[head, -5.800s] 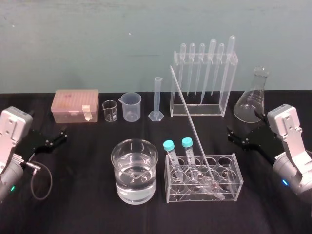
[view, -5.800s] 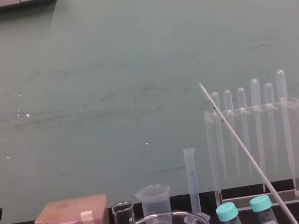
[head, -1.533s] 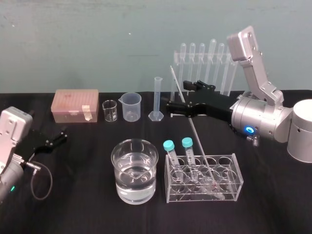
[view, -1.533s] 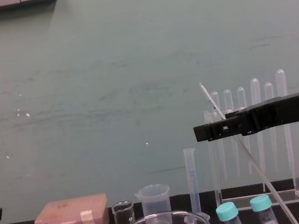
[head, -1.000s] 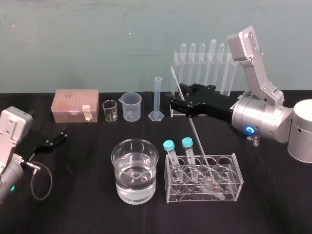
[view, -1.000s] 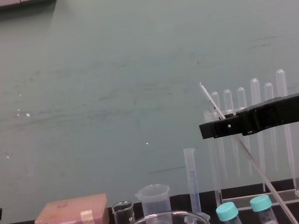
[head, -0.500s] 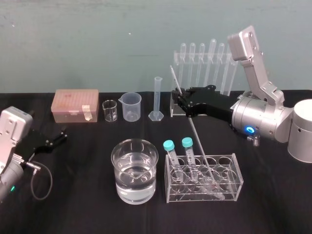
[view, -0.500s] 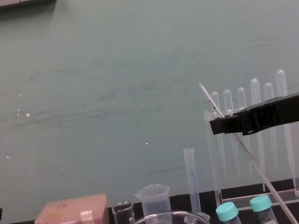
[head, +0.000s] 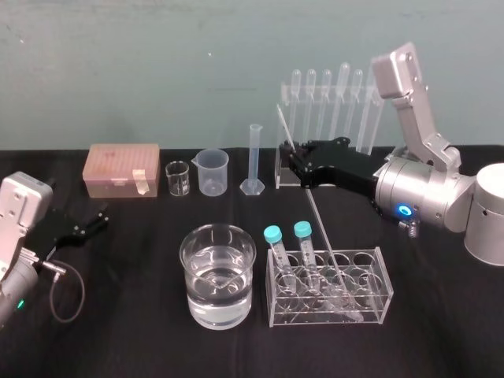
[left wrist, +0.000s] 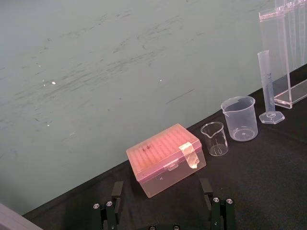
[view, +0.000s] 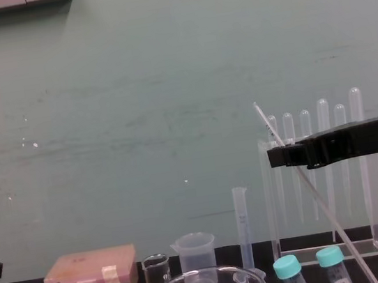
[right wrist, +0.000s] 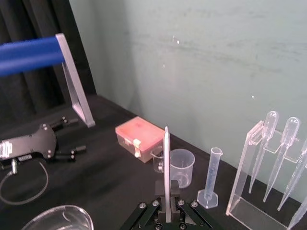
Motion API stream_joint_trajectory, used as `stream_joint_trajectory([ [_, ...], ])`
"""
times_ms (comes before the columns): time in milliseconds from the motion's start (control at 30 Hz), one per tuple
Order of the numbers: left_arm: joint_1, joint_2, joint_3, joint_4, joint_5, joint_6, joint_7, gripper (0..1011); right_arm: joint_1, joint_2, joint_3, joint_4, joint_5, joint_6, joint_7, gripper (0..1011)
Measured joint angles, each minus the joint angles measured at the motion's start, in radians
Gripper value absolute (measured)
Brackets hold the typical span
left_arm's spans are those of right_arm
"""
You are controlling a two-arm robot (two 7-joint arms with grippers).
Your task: Hold the thermometer with one hand and immerse one end into the beaker, then reinsert it into the test tube rack.
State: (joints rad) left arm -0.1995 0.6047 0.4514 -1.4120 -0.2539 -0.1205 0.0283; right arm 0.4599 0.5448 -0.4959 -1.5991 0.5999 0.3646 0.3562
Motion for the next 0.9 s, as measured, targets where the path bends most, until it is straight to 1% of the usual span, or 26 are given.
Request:
stream_joint_trajectory([
  [67, 0.0, 0.0, 0.0, 0.0, 0.0, 0.0, 0.0, 1008, -0.011, -0.004, 0.01, -0.002, 0.004, -0.017, -0.001, 52],
  [167, 0.0, 0.0, 0.0, 0.0, 0.0, 0.0, 0.0, 1008, -0.041, -0.013, 0.036, -0.011, 0.008, -0.069, -0.003, 51],
  [200, 0.0, 0.0, 0.0, 0.0, 0.0, 0.0, 0.0, 1008, -0.041, -0.013, 0.036, -0.011, 0.008, -0.069, -0.003, 51],
  [267, 0.0, 0.0, 0.0, 0.0, 0.0, 0.0, 0.0, 1008, -0.06, -0.017, 0.055, -0.02, 0.012, -0.107, -0.003, 51],
  [300, 0.0, 0.0, 0.0, 0.0, 0.0, 0.0, 0.0, 1008, -0.073, -0.017, 0.066, -0.026, 0.013, -0.136, -0.002, 52],
  [400, 0.0, 0.0, 0.0, 0.0, 0.0, 0.0, 0.0, 1008, -0.098, -0.016, 0.087, -0.037, 0.012, -0.193, 0.004, 51],
  [467, 0.0, 0.0, 0.0, 0.0, 0.0, 0.0, 0.0, 1008, -0.133, -0.016, 0.117, -0.048, 0.016, -0.264, 0.026, 51],
  [500, 0.0, 0.0, 0.0, 0.0, 0.0, 0.0, 0.0, 1008, -0.133, -0.016, 0.117, -0.048, 0.016, -0.264, 0.026, 51],
  [533, 0.0, 0.0, 0.0, 0.0, 0.0, 0.0, 0.0, 1008, -0.153, -0.017, 0.135, -0.051, 0.026, -0.301, 0.041, 51],
  [600, 0.0, 0.0, 0.0, 0.0, 0.0, 0.0, 0.0, 1008, -0.171, -0.018, 0.149, -0.055, 0.038, -0.33, 0.056, 51],
  [633, 0.0, 0.0, 0.0, 0.0, 0.0, 0.0, 0.0, 1008, -0.189, -0.018, 0.165, -0.06, 0.05, -0.354, 0.069, 51],
  [700, 0.0, 0.0, 0.0, 0.0, 0.0, 0.0, 0.0, 1008, -0.213, -0.018, 0.184, -0.069, 0.067, -0.382, 0.084, 51],
  [900, 0.0, 0.0, 0.0, 0.0, 0.0, 0.0, 0.0, 1008, -0.249, -0.011, 0.217, -0.088, 0.083, -0.416, 0.102, 51],
])
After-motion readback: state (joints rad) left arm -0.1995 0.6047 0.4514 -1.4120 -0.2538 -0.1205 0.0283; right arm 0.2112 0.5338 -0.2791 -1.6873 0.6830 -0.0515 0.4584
